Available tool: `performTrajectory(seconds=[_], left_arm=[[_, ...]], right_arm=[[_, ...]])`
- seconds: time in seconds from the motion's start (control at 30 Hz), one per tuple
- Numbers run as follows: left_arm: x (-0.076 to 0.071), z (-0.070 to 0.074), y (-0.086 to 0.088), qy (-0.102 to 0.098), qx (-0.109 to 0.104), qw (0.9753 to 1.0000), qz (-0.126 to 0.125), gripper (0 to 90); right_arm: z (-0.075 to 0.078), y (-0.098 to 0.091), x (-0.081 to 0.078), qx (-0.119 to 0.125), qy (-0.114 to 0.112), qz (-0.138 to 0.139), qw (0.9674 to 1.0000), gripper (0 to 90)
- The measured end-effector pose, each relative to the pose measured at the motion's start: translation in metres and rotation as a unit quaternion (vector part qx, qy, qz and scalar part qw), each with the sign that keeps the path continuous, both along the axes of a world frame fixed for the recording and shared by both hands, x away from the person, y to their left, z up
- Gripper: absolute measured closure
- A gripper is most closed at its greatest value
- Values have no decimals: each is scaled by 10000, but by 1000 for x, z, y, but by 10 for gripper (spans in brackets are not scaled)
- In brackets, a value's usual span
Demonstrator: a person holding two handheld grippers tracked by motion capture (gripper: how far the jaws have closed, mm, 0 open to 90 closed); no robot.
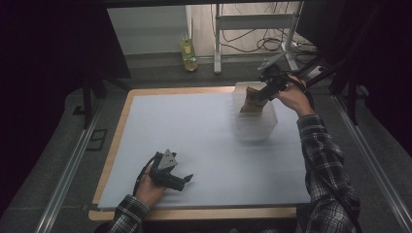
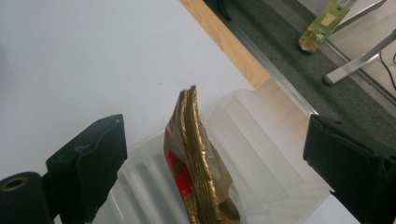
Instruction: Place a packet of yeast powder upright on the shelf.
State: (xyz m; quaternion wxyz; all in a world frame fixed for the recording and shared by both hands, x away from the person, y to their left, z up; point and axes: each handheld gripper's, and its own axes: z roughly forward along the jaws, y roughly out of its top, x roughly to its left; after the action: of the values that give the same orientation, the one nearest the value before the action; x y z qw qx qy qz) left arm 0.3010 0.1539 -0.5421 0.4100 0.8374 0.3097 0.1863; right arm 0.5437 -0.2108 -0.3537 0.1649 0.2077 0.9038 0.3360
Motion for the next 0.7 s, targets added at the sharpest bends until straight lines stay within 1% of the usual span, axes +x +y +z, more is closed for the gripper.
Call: performTrajectory(seconds=[0.1, 0.17, 0.2, 0.27, 0.37, 0.47, 0.6, 0.63, 0.7], left_arm=[[1, 1, 1, -21, -40, 10000, 45, 0], [0, 1, 2, -21, -66, 10000, 58, 0], [0, 1, 2, -24, -70, 10000, 57, 0], [0, 1, 2, -29, -75, 10000, 46, 0], [0, 1, 2, -32, -80, 9999, 66, 0], [1, 2, 3, -19, -127, 9999, 97, 0], [1, 2, 4, -7, -151, 9998, 121, 0], [1, 2, 4, 6, -180, 9998, 125, 0], [0, 2, 4, 8, -152, 9998, 115, 0]], right_arm=[[2, 0, -4, 151, -31, -43, 9999, 57], [2, 1, -6, 280, 46, -86, 9996, 45], [2, 1, -7, 306, 47, -106, 9995, 43], [1, 1, -9, 320, 64, -108, 9994, 41], [0, 1, -12, 371, 30, -132, 9992, 38], [1, 1, -14, 365, -74, -134, 9992, 37], [2, 2, -17, 431, -43, -159, 9989, 36], [1, 3, -20, 416, -17, -198, 9989, 34], [1, 3, -21, 422, -27, -175, 9990, 33]])
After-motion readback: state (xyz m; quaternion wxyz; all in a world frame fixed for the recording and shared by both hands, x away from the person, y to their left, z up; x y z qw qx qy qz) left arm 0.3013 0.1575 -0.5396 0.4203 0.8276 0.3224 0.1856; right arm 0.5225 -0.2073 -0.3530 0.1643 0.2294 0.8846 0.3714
